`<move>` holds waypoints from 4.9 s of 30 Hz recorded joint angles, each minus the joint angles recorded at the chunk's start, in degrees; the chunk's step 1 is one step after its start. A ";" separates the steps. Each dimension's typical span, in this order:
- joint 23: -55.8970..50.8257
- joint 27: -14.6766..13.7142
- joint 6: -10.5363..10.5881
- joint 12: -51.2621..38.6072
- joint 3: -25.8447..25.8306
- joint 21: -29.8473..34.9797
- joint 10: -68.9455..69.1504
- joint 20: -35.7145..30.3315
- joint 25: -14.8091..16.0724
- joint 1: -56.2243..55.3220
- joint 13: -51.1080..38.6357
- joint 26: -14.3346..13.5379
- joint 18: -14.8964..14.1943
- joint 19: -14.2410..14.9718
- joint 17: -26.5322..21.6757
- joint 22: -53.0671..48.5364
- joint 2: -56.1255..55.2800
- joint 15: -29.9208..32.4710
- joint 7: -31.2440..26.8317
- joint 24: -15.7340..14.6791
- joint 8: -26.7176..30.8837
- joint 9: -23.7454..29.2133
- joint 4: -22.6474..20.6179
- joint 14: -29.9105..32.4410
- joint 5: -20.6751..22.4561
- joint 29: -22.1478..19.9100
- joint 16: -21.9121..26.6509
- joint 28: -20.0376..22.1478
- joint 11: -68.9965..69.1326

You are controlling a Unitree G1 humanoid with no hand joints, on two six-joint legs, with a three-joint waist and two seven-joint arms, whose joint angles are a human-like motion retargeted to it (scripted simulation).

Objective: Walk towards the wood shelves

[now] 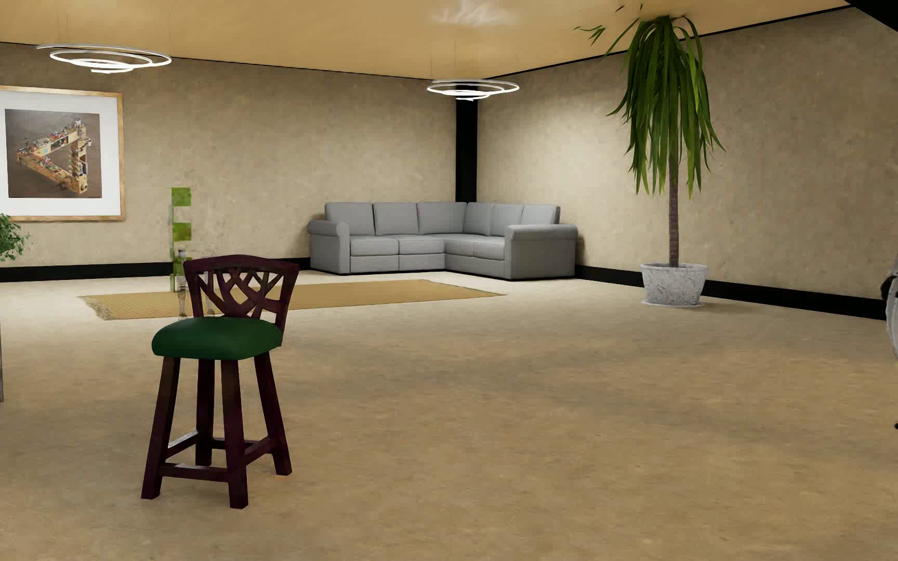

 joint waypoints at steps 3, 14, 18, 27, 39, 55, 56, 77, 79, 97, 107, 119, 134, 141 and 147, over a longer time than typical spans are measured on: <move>0.15 0.00 0.73 0.25 0.39 0.04 1.33 -0.74 0.00 -0.48 0.51 0.00 0.00 0.00 -0.34 -1.22 -0.11 -5.45 0.00 0.00 0.00 0.30 -0.17 3.04 0.63 0.00 0.23 0.00 13.97; 0.57 0.00 1.76 -4.97 -13.37 -2.31 -1.94 1.13 0.00 15.53 5.54 0.00 0.00 0.00 -1.41 -12.33 -32.59 -7.18 0.00 0.00 0.00 5.84 1.35 -15.12 -1.95 0.00 2.17 0.00 33.16; 4.39 0.00 1.62 -8.06 -16.13 0.67 -2.57 -1.24 0.00 22.96 5.41 0.00 0.00 0.00 -1.22 -12.61 -38.59 -5.61 0.00 0.00 0.00 6.01 2.42 -18.30 -3.49 0.00 2.22 0.00 24.73; 1.71 0.00 0.92 1.19 -7.97 -0.56 52.32 -1.83 0.00 -3.77 3.37 0.00 0.00 0.00 -0.43 0.59 -19.79 -17.75 0.00 0.00 0.00 6.21 5.98 16.30 2.81 0.00 0.84 0.00 33.81; -4.96 0.00 -5.77 5.12 9.16 -6.09 16.29 -3.66 0.00 -29.68 -0.15 0.00 0.00 0.00 -1.21 3.50 10.51 2.23 0.00 0.00 0.00 4.32 1.60 26.96 -3.93 0.00 1.59 0.00 37.29; 6.88 0.00 2.81 -1.97 -17.34 -3.61 26.21 8.87 0.00 20.32 7.79 0.00 0.00 0.00 -0.85 -4.08 -32.74 -8.18 0.00 0.00 0.00 2.05 10.80 22.05 -1.41 0.00 1.39 0.00 37.77; 5.08 0.00 3.66 -0.78 -16.42 -5.26 41.21 8.08 0.00 13.17 7.80 0.00 0.00 0.00 -0.49 -3.18 -28.67 -11.35 0.00 0.00 0.00 3.18 11.89 24.98 2.95 0.00 1.36 0.00 37.29; 0.03 0.00 -4.97 0.83 -13.84 -5.26 -1.20 8.23 0.00 11.97 11.17 0.00 0.00 0.00 -3.72 -6.64 -25.49 -10.16 0.00 0.00 0.00 4.54 0.13 -4.09 -1.52 0.00 4.33 0.00 47.24; 3.04 0.00 -5.02 -2.51 -17.66 -5.17 -0.56 10.62 0.00 19.00 12.95 0.00 0.00 0.00 -4.44 -11.68 -29.63 -8.97 0.00 0.00 0.00 2.69 1.11 -12.89 -3.20 0.00 5.17 0.00 24.93; -25.06 0.00 -7.22 12.14 11.70 -8.60 1.61 4.54 0.00 -31.41 1.62 0.00 0.00 0.00 -4.70 5.16 16.52 9.56 0.00 0.00 0.00 2.02 9.71 -5.03 -2.47 0.00 0.31 0.00 16.21; 0.26 0.00 -4.07 -3.71 -10.38 -3.43 0.93 9.59 0.00 9.17 8.93 0.00 0.00 0.00 -4.40 -2.20 -24.34 -14.38 0.00 0.00 0.00 5.49 0.53 0.19 -2.07 0.00 6.16 0.00 48.14; 2.47 0.00 -0.13 -2.09 -9.20 -8.09 55.92 11.66 0.00 -1.69 9.99 0.00 0.00 0.00 -2.24 -1.67 -14.72 -11.10 0.00 0.00 0.00 5.57 5.67 14.45 3.05 0.00 -0.12 0.00 30.05; -4.81 0.00 -5.92 6.40 1.19 -6.71 10.05 -6.17 0.00 -6.82 3.84 0.00 0.00 0.00 -0.35 7.79 -6.81 -6.33 0.00 0.00 0.00 5.86 -4.95 14.19 -6.13 0.00 1.98 0.00 68.27; 3.82 0.00 -1.37 -8.14 -16.74 -3.97 -0.66 14.26 0.00 21.12 15.00 0.00 0.00 0.00 -2.28 -19.51 -24.86 5.32 0.00 0.00 0.00 2.32 2.79 -7.82 -5.29 0.00 4.42 0.00 -2.63; 9.98 0.00 2.24 -3.73 -15.55 -3.56 37.21 14.68 0.00 16.41 12.76 0.00 0.00 0.00 -1.53 -12.02 -27.65 -9.31 0.00 0.00 0.00 2.11 10.96 21.03 2.56 0.00 2.38 0.00 35.68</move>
